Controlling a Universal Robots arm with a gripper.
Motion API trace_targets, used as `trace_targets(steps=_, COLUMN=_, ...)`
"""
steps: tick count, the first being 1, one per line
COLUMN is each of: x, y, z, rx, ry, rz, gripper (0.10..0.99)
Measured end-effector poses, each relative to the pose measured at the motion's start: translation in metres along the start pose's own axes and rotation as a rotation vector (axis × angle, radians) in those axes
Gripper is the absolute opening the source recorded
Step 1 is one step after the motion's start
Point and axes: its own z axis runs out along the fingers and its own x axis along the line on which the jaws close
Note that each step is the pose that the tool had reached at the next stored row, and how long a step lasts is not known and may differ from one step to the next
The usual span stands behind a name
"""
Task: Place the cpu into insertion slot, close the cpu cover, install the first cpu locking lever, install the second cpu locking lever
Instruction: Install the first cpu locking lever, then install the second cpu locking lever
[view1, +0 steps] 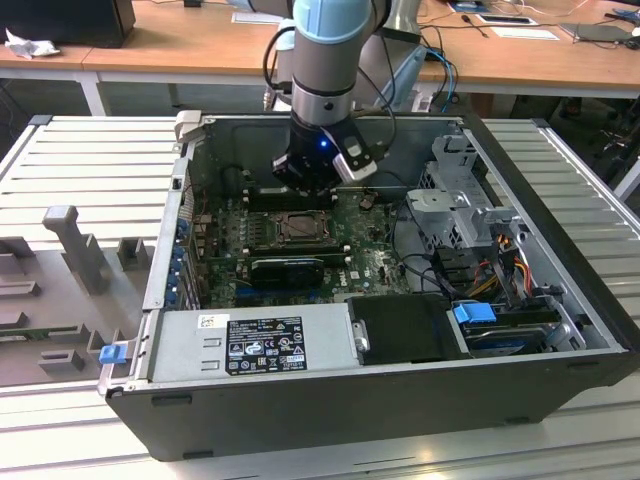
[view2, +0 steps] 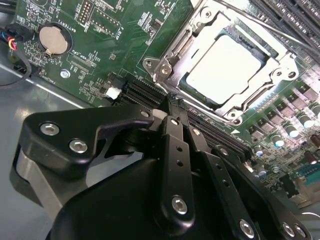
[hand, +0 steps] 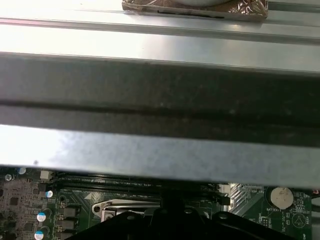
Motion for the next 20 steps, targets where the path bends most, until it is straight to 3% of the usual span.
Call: trace_targets(steps=20, x=0.0006, y=-0.0127, z=-0.0017, rx=0.0, ry=0.0, rz=0.0, gripper=0.106)
